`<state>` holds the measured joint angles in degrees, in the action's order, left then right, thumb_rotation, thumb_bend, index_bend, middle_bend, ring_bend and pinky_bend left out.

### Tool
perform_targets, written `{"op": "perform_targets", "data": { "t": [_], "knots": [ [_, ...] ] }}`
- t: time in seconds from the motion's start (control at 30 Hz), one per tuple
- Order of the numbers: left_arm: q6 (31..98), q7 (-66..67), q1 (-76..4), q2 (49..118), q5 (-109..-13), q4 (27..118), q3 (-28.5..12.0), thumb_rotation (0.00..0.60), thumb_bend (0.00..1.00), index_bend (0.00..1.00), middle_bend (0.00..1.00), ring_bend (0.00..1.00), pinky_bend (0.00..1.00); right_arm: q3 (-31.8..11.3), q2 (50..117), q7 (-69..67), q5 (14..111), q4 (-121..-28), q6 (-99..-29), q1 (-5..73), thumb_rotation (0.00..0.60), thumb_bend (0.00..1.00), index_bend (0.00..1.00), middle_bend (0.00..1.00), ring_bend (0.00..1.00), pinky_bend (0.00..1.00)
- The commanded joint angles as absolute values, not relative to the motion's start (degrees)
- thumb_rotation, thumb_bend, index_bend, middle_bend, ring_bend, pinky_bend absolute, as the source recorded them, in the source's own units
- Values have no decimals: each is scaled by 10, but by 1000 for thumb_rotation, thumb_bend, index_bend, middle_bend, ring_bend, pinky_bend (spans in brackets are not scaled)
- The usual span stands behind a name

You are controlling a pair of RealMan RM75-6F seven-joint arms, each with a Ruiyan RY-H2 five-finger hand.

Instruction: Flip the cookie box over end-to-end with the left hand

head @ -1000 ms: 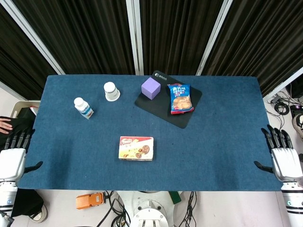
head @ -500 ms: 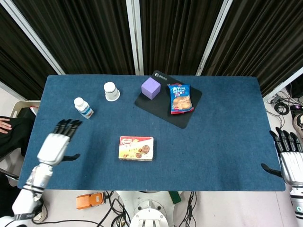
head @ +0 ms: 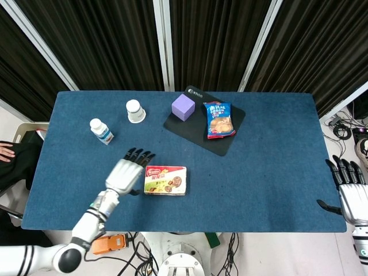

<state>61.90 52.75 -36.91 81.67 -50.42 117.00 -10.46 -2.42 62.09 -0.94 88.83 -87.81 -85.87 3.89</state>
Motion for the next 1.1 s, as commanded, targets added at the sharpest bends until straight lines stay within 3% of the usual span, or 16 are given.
{"op": "perform_targets", "data": {
  "t": [0.03,0.37,0.63,1.1],
  "knots": [
    [659,611,-448,898,-403,1178,-125,600,0,72,47,0,0,-24,621,-9,888,-878,-856,40,600,0,0,0,0,0],
    [729,683,-561,1018,-241,1115,-175,600,0,72,47,0,0,-23,625,-15,886,-872,-850,42,600,0,0,0,0,0],
    [792,720,-615,1057,-136,1087,-206,600,0,72,79,24,0,-23,626,-22,883,-865,-847,42,600,0,0,0,0,0],
    [868,776,-682,1126,-51,1014,-245,600,0,72,109,54,0,-22,628,-17,884,-868,-845,44,600,0,0,0,0,0]
  ]
}}
